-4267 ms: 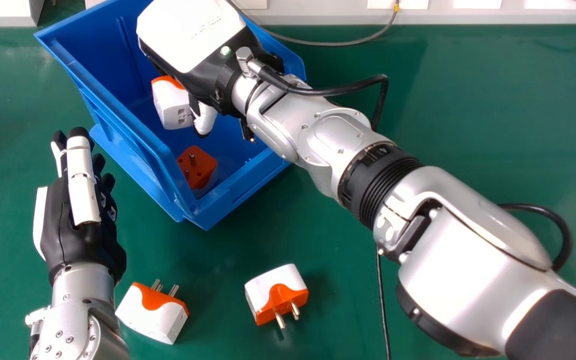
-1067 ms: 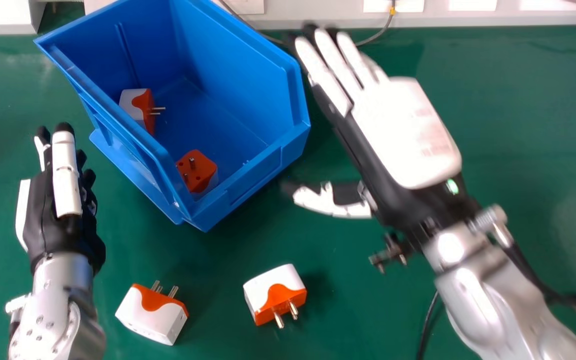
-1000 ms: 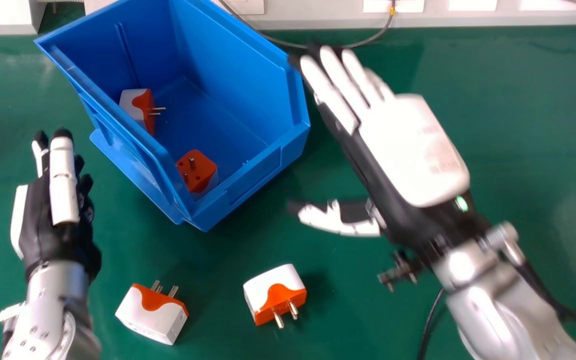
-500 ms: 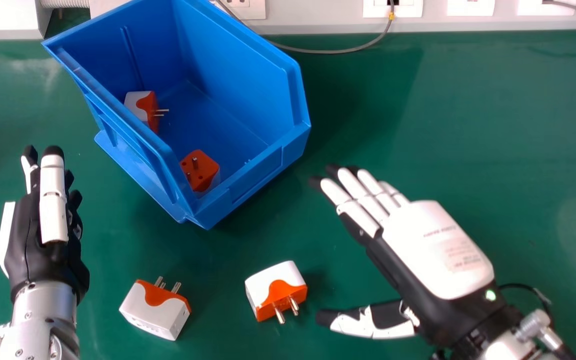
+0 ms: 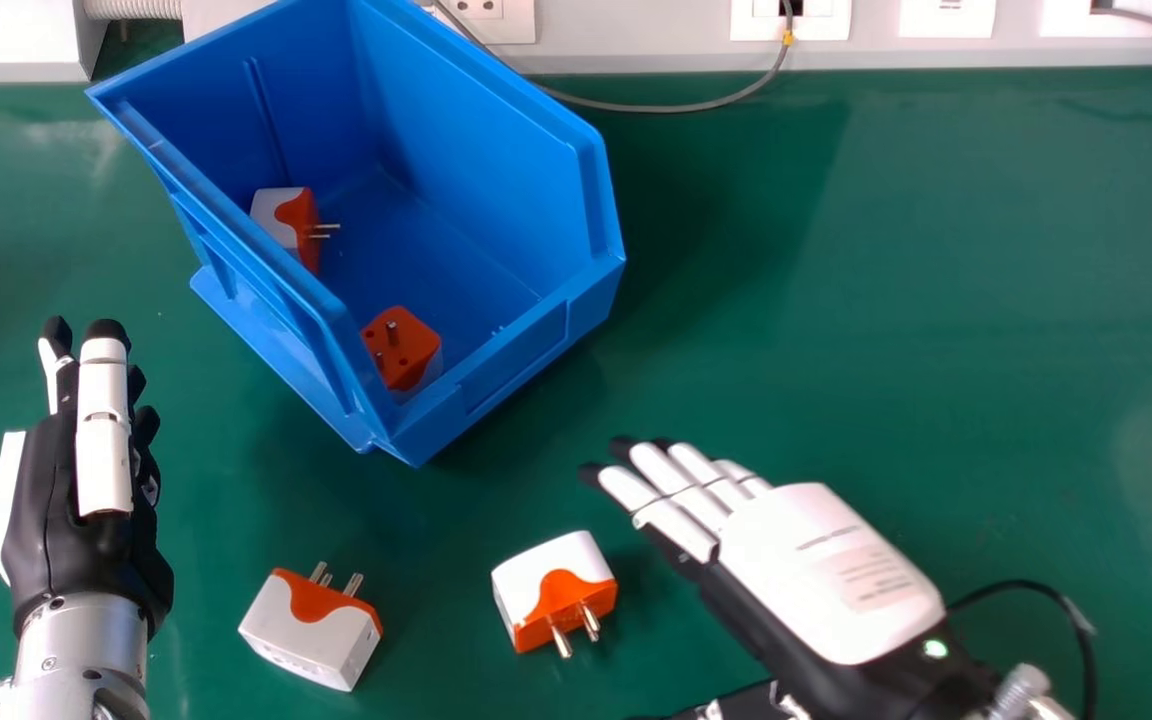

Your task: Pick all objects and put in blue box

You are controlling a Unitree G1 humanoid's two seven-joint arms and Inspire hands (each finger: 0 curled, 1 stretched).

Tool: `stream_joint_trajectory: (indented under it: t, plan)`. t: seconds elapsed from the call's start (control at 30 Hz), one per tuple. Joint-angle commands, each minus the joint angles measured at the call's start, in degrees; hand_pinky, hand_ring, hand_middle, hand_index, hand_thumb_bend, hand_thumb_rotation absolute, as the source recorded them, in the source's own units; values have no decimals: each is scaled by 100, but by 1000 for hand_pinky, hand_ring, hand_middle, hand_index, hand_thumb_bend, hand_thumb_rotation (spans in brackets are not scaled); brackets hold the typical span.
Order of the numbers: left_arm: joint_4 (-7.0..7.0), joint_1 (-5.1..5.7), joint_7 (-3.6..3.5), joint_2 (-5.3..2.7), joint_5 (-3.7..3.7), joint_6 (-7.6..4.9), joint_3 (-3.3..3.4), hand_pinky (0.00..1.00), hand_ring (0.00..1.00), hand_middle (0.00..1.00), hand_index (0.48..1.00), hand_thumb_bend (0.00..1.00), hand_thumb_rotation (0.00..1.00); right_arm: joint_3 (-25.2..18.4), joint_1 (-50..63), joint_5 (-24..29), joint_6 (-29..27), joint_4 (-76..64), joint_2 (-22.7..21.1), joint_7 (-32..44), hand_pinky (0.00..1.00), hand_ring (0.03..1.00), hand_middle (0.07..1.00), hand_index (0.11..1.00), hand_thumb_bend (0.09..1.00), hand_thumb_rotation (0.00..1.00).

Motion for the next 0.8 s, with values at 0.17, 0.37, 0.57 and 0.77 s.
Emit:
stream_joint_trajectory:
  t: [0.17,0.37,0.57,0.77]
  plan:
    - [-269,50,-16,-46,-46,-21,-28,1000,992,988,996,290,932,295,-568,-214,22,234,170,388,929,967,976,935,405,422]
    - [-319,25,-16,-44,-58,51,-35,1000,993,989,996,286,928,536,-1126,-315,9,686,274,653,941,971,979,937,392,437]
    - [-311,-8,-43,-10,-71,108,-15,1000,994,994,999,281,926,767,-1688,-495,-7,1120,396,778,943,970,973,938,387,442]
    - [-290,-41,-51,4,-49,135,3,1000,995,996,1000,276,925,966,-2169,-649,-120,1578,364,783,923,954,956,921,394,440]
